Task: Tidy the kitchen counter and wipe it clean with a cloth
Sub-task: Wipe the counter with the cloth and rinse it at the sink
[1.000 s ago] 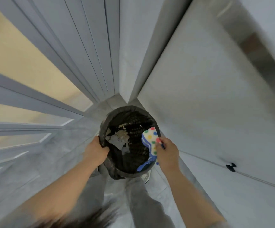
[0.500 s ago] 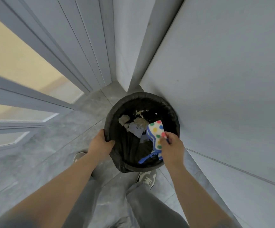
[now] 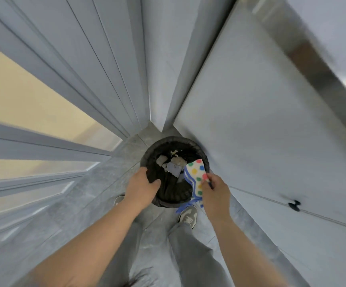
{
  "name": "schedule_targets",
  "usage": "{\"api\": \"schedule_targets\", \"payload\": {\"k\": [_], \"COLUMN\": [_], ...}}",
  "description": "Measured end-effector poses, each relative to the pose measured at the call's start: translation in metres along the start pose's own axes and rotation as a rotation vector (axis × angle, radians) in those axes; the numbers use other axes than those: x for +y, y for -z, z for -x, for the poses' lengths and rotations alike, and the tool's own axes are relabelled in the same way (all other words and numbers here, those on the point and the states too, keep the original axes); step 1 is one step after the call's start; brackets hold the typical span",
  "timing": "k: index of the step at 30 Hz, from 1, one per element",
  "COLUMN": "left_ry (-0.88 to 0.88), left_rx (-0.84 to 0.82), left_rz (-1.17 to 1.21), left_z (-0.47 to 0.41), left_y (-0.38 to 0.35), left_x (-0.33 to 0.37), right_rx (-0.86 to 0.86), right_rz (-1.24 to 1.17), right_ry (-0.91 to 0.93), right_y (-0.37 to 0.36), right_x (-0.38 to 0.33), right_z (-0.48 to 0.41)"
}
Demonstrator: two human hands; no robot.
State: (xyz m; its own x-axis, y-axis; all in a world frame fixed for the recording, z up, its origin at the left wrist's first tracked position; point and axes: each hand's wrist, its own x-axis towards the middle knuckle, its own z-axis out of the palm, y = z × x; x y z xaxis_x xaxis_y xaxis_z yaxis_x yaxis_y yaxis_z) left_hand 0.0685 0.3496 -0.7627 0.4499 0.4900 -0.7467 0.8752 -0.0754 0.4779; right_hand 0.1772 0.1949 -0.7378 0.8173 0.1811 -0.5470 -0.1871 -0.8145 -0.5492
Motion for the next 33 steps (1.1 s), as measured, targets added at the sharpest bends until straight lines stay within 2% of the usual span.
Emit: {"api": "schedule_targets", "payload": {"k": [6,16,24,33], "left_ry": [-0.075,-0.367,-0.689,-0.78], "left_rx": [-0.048,-0.089,-0.094,-0.119], "left_rz": [-0.037,-0.137,-0.332,-0.542], "left_z": [0.099,0.24,0.306,0.336], "left_y": [0.055,0.07,0.024,-0.05], "left_x": [0.074,0.185,0.28,0.335], "right_rx": [0.052,0.397,0.627,0.676], "right_rz": [-0.18,-0.44,-0.588,-0.558], "right_ry": [-0.064,0.069,0.05,0.117], "right_y": [0.081,0.223,0.326,0.408], "right_x": [-0.057,-0.073,-0.027,0.013], "right_z": [0.088,0.202,0.234,0.208]}}
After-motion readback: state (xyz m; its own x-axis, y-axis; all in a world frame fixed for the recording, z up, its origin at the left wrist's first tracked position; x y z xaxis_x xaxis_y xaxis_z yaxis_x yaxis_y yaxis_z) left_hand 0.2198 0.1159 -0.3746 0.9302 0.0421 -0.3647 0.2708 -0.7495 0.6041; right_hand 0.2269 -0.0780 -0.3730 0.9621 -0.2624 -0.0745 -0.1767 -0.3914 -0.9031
